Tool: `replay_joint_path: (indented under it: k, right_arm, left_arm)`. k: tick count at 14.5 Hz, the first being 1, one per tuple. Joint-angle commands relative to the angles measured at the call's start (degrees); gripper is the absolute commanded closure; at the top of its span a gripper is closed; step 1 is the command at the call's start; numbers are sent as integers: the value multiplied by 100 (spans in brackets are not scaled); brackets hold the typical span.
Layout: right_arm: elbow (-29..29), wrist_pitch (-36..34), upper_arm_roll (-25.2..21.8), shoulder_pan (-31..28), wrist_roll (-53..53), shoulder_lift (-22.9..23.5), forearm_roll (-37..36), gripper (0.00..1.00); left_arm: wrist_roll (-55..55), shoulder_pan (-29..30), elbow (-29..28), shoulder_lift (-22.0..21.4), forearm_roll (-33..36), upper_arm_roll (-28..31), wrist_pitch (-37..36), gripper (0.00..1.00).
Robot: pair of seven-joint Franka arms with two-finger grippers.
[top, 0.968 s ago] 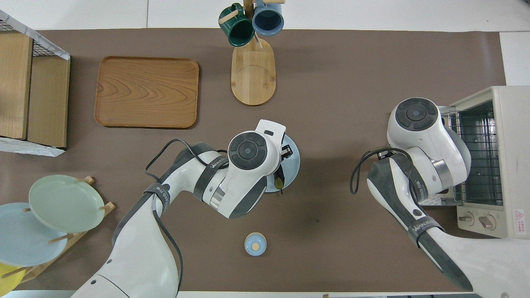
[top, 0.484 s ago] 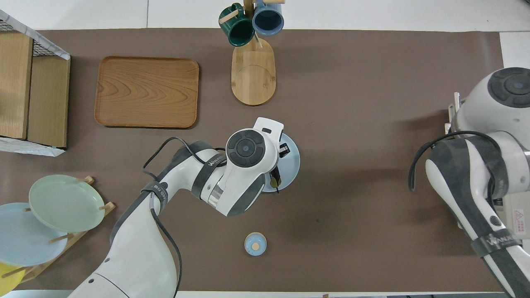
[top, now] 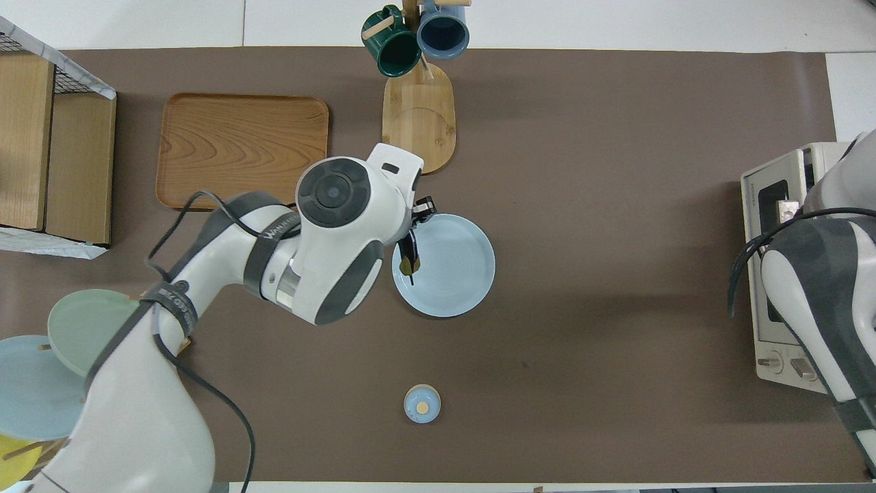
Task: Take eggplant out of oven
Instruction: 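Carry the eggplant onto the wooden tray with the left gripper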
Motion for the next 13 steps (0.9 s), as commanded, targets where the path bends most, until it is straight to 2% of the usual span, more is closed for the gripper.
replay_joint_path:
  k: [1,4,6,8,9,11,12,13]
  right_arm:
    - [573,-574,2,-62,-225,-128,383,80]
    - [1058,-768,11,-71,-225,-102,724,78]
    - [1312,-882,2,-106,-164,-58,1356,72]
    - [1419,-901,11,-45,-120,-23,1368,70]
    - [1358,-892,20,-97,-111,-23,1455,64]
    - [1340,-909,20,-106,-94,-32,1456,50]
    - [1331,-935,20,-115,-94,-40,1482,12]
    - [1331,-1031,20,-45,-76,-49,1482,0]
  left_arm:
    - [1263,680,439,159,79,-40,-388,100]
    - [2310,1418,676,344,79,-49,-361,100]
    - [2856,1780,1254,764,61,-58,-501,100]
    - [3068,1965,1834,1248,79,-32,-546,100]
    - [3330,2270,1889,1345,87,-32,-529,100]
    - [3885,2536,1890,1530,79,-40,-433,100]
    - [3904,2537,1872,1662,70,-40,-136,100]
    - [3904,2580,1829,1672,53,-40,128,100]
